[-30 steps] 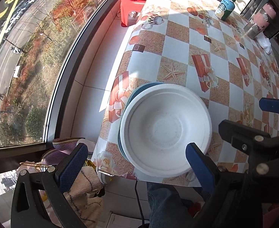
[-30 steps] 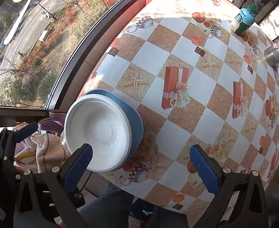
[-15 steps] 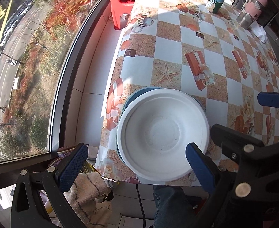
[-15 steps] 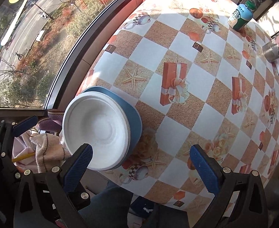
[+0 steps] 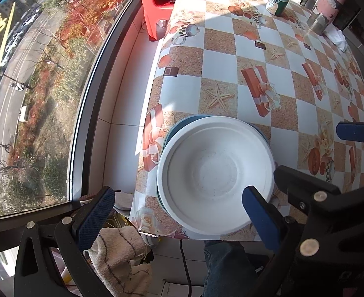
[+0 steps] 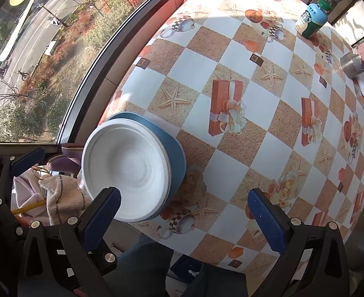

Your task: Organize plates and bowls

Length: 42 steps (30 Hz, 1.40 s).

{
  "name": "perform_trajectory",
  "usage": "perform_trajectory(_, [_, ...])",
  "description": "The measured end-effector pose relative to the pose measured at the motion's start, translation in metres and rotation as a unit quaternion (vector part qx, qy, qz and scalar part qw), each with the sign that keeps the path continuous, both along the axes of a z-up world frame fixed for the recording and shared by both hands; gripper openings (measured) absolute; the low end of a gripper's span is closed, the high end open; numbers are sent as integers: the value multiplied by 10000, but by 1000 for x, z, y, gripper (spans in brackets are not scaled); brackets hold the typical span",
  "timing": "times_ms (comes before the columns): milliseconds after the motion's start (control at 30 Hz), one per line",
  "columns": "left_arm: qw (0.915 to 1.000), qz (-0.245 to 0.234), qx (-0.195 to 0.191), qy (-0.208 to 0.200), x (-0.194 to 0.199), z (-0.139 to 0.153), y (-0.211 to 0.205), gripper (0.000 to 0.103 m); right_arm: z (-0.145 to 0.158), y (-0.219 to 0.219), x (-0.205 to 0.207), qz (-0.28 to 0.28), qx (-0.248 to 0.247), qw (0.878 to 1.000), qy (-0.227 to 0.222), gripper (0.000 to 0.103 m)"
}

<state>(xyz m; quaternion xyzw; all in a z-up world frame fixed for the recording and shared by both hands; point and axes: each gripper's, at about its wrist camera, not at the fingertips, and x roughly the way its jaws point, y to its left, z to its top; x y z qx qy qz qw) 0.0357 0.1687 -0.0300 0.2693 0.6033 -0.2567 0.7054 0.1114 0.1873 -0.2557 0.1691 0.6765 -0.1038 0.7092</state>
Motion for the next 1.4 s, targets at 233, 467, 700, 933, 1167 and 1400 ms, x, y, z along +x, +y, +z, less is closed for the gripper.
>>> perform_trajectory(233, [10000, -53, 9, -26, -1, 1, 1, 103, -1, 1, -2, -59, 19, 10000, 22, 103])
perform_trajectory(467, [10000, -27, 7, -7, 1, 1, 3, 103, -1, 1, -1, -66, 20, 10000, 20, 103])
perform_trajectory(700, [10000, -51, 8, -13, 1, 1, 2, 103, -1, 1, -1, -56, 13, 10000, 21, 103])
perform_trajectory(933, [10000, -51, 9, -13, 1, 1, 2, 103, -2, 1, -1, -70, 22, 10000, 27, 103])
perform_trajectory(1167, [10000, -41, 34, -1, 2, 0, 2, 103, -2, 1, -1, -71, 25, 10000, 26, 103])
perform_trajectory(1400, [9999, 81, 61, 71, 5, -5, 4, 103, -3, 1, -2, -90, 45, 9999, 21, 103])
